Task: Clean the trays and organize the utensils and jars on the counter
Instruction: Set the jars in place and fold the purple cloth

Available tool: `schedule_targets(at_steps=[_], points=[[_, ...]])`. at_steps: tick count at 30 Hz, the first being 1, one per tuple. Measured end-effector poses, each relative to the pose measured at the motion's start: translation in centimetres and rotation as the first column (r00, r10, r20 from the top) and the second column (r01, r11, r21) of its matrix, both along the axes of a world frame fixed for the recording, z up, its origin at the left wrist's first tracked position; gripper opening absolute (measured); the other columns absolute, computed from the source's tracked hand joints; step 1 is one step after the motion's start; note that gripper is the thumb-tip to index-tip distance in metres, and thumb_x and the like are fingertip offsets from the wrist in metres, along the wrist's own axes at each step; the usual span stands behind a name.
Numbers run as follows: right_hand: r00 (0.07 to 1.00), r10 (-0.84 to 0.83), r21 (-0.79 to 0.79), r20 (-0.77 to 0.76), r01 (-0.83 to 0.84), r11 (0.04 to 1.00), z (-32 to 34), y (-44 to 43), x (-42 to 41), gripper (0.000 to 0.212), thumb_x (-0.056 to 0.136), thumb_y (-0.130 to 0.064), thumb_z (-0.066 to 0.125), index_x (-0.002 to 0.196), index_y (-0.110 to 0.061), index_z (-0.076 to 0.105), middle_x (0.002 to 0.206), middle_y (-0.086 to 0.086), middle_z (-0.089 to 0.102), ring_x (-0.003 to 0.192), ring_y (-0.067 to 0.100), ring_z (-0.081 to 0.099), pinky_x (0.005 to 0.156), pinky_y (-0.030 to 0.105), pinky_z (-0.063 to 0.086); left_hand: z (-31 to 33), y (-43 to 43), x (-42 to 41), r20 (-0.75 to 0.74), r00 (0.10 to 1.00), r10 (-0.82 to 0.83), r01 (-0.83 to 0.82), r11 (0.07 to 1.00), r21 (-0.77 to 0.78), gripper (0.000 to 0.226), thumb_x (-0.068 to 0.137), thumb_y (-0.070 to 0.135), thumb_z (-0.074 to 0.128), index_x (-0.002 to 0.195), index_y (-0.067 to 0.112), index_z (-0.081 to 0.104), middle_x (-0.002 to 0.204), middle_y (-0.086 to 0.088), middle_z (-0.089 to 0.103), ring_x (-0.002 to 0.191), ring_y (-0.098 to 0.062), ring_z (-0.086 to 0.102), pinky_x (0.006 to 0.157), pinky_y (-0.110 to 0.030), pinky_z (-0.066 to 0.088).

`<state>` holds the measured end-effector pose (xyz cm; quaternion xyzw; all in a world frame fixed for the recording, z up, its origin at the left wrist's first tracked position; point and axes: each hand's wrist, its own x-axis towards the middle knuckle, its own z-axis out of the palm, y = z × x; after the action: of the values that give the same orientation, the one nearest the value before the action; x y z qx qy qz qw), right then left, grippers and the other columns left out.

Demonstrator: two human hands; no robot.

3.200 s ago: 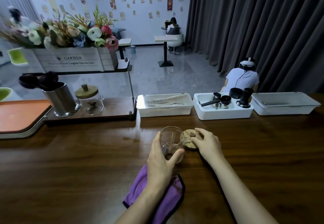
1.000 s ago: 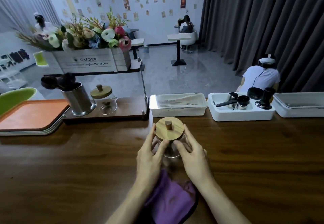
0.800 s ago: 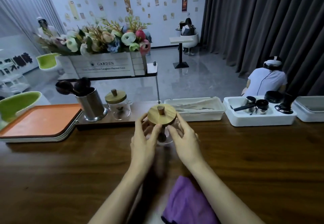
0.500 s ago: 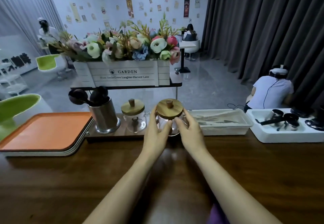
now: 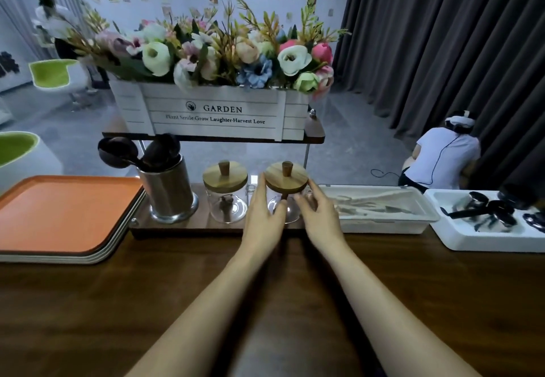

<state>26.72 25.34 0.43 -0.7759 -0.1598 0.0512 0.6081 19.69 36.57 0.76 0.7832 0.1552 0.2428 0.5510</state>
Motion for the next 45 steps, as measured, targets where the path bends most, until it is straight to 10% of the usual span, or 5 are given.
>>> schedule_targets(at_steps=[7, 22, 31, 36, 45], points=[[0.997, 0.072, -0.006, -0.029, -0.073, 0.997, 1.3, -1.4, -1.7, 0.057, 0.099, -0.027, 0.061, 0.152, -0.031, 0.04, 0.148, -0.013, 0.049, 0.124, -0.013, 0.046, 0.111, 0.023, 0.037, 0.7, -1.1, -2.5, -0.1, 0.995, 0.0, 0.01, 0.995, 0.101, 0.084, 0.102, 0.033, 0.057, 0.163, 0.037, -0.001, 0.162, 0.027, 0.014, 0.142, -0.004, 0.034, 0.101, -0.019, 0.029], [0.953, 0.259, -0.672, -0.156, -0.295, 0.679, -1.0, -27.0, -9.2, 0.037, 0.081, -0.053, 0.067, 0.118, -0.047, 0.068, 0.098, -0.025, 0.071, 0.097, -0.004, 0.064, 0.096, 0.035, 0.051, -2.5, -16.1, -14.0, -0.566, 0.8, -0.199, 0.453, 0.819, 0.352, 0.033, 0.093, 0.045, 0.065, 0.125, 0.037, 0.064, 0.107, 0.013, 0.072, 0.111, -0.012, 0.065, 0.093, -0.03, 0.048], [0.902, 0.425, -0.58, -0.079, -0.388, 0.716, -2.4, -29.3, -12.8, 0.072, 0.073, -0.063, 0.069, 0.139, -0.039, 0.054, 0.121, -0.013, 0.068, 0.109, 0.007, 0.062, 0.097, 0.034, 0.051, -3.5, -21.9, -14.3, -0.389, 0.901, -0.191, 0.285, 0.937, 0.199, 0.037, 0.081, 0.024, 0.079, 0.114, 0.033, 0.064, 0.097, 0.011, 0.069, 0.089, -0.013, 0.07, 0.085, -0.036, 0.056], [0.852, 0.517, -0.234, -0.078, -0.52, 0.821, -1.1, -30.5, -12.0, 0.016, 0.085, -0.028, 0.072, 0.1, -0.022, 0.074, 0.094, 0.003, 0.075, 0.088, 0.009, 0.065, 0.085, 0.04, 0.051, -1.0, -24.3, -14.2, -0.139, 0.958, -0.252, 0.264, 0.961, 0.077, 0.045, 0.08, 0.02, 0.079, 0.121, 0.029, 0.061, 0.093, 0.009, 0.064, 0.075, -0.008, 0.063, 0.074, -0.029, 0.054], [0.926, 0.374, -0.099, -0.041, -0.376, 0.921, 2.3, -33.2, -10.1, 0.008, 0.092, -0.005, 0.066, 0.095, -0.01, 0.071, 0.081, -0.002, 0.069, 0.071, 0.002, 0.059, 0.066, 0.017, 0.044, 1.0, -23.5, -13.0, -0.148, 0.939, -0.309, 0.324, 0.942, 0.088, 0.01, 0.089, 0.025, 0.071, 0.081, 0.021, 0.067, 0.072, 0.007, 0.063, 0.07, -0.008, 0.055, 0.066, -0.029, 0.041]])
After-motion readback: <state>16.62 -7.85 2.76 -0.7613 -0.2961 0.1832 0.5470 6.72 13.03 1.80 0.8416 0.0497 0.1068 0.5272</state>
